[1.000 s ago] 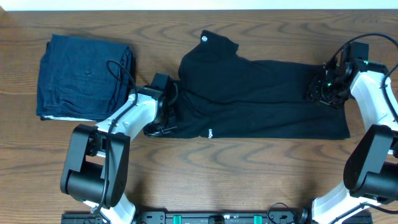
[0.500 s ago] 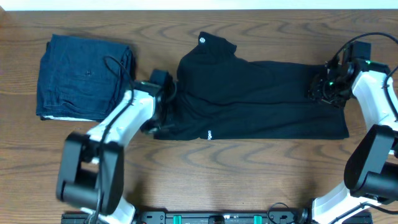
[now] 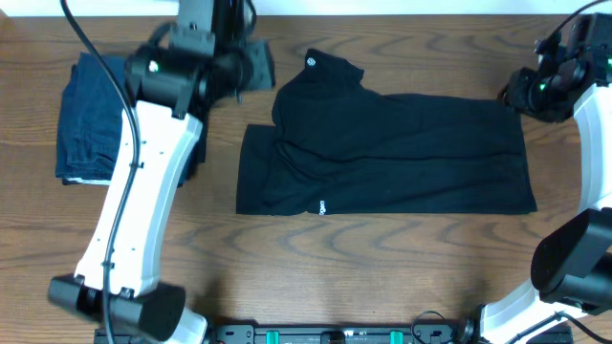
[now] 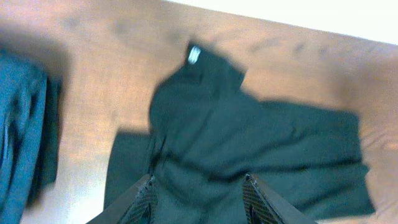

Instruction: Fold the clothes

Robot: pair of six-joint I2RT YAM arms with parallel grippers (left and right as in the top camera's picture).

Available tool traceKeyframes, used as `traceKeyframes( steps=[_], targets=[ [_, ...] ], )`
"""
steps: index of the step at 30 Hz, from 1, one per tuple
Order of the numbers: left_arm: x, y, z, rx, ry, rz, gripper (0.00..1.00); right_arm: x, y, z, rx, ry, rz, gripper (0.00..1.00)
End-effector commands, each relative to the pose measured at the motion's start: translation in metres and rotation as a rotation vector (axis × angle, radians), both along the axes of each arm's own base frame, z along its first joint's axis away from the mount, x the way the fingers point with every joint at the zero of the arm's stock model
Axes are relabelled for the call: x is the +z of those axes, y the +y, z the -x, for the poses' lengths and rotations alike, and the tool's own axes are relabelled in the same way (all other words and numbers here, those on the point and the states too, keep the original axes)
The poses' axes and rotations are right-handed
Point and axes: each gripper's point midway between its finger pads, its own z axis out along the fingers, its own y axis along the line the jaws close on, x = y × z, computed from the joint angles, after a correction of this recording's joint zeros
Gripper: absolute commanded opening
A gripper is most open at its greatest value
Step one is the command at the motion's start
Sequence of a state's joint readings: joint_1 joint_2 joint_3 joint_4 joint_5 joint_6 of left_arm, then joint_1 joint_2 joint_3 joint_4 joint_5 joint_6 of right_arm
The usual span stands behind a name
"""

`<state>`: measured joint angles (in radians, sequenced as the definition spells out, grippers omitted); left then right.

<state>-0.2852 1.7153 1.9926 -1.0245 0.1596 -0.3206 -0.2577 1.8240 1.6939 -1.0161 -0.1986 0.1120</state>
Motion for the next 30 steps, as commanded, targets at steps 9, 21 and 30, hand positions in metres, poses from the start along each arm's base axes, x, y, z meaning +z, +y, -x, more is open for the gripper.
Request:
traceKeyframes(
  steps=[9, 21, 30],
  targets=[
    [-0.086, -0.061, -0.121, -0.106, -0.093, -0.018, 0.47, 0.001, -0.017, -0.019, 0.008, -0.055, 0.09, 0.5],
    [-0.199, -0.093, -0.18, -0.198, -0.145, -0.101, 0.46, -0.054, -0.032, -0.023, -0.019, 0.071, 0.131, 0.52],
    [-0.252, -0.09, -0.191, -0.195, -0.121, -0.151, 0.46, -0.071, -0.033, -0.022, -0.017, 0.109, 0.124, 0.52]
  ],
)
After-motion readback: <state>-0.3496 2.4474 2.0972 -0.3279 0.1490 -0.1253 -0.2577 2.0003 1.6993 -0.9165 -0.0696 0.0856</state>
